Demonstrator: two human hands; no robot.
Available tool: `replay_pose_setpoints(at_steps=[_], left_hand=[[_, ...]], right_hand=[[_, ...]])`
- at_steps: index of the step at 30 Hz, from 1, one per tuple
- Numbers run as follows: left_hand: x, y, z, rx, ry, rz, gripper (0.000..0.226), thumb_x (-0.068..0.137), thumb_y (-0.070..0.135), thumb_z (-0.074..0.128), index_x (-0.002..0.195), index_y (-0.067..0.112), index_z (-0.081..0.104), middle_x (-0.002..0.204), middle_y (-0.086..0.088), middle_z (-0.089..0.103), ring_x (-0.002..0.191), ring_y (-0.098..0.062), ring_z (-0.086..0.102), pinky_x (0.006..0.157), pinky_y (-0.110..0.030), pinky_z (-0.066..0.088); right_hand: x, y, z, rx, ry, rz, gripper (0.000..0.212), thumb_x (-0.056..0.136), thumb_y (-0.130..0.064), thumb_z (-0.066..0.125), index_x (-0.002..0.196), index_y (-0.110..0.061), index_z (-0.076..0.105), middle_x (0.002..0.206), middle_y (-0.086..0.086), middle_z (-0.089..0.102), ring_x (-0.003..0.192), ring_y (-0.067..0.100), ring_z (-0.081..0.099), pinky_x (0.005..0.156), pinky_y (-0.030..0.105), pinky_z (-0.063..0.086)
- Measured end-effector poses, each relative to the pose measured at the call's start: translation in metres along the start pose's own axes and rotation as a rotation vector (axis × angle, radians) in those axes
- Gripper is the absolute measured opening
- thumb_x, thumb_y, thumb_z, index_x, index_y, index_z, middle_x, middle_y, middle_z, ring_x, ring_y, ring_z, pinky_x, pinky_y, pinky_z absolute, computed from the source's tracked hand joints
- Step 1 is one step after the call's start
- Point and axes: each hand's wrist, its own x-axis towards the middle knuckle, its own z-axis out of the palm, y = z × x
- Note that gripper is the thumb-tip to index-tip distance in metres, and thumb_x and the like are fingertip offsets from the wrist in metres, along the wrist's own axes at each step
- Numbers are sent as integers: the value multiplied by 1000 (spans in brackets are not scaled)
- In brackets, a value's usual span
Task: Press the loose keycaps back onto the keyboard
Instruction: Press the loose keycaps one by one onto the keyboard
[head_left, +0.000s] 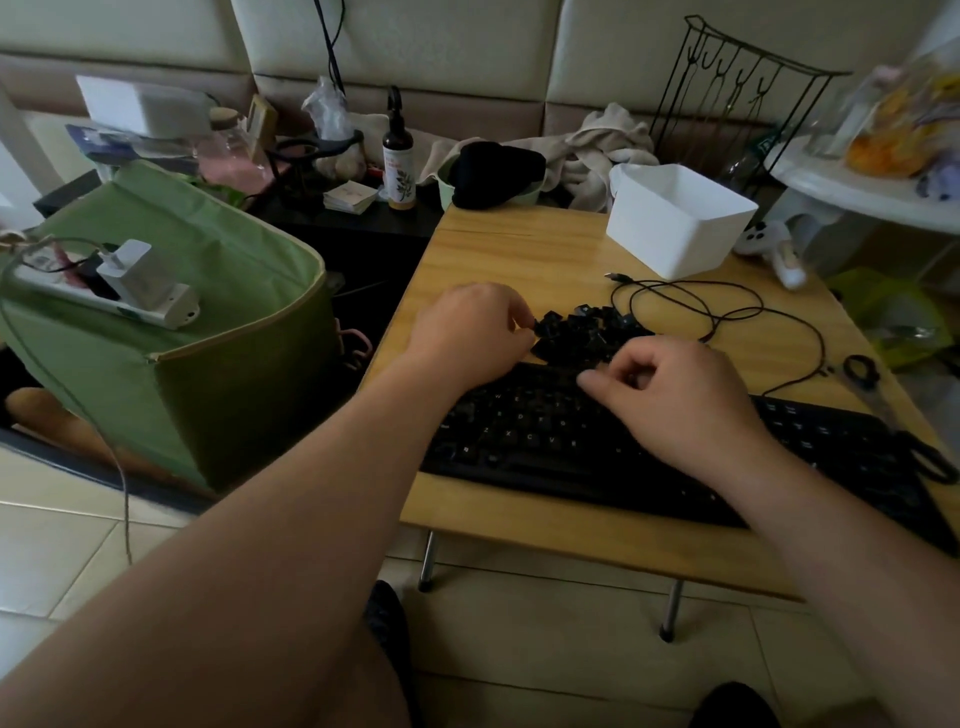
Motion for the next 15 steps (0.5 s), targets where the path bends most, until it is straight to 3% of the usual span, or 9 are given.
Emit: replay_pose_setpoints(at_steps=[5,8,15], left_hand=[[26,9,19,63,-114,-135,15,89,43,72,97,32,76,100,5,70,96,-20,65,89,-48,58],[34,8,21,44,-141,-167,12,86,43,75,85,31,76,93,4,72,88,-19,67,83,-45,61],[30,3,14,-81,-202,-205,15,87,33,78,79,21,80,89,10,75,87,-16,70,79,-38,62]], right_hand=[[1,22,-4,94,48,32,31,87,-54,74,70,-29,67,58,-4,59,57,11,54,58,26,40],[4,24,-2,130,44,8,30,88,-52,75,71,-28,68,60,-4,60,64,9,57,56,25,40],[5,35,-7,179,36,-4,27,90,-48,74,71,-28,69,67,-10,63,63,8,58,55,24,41]])
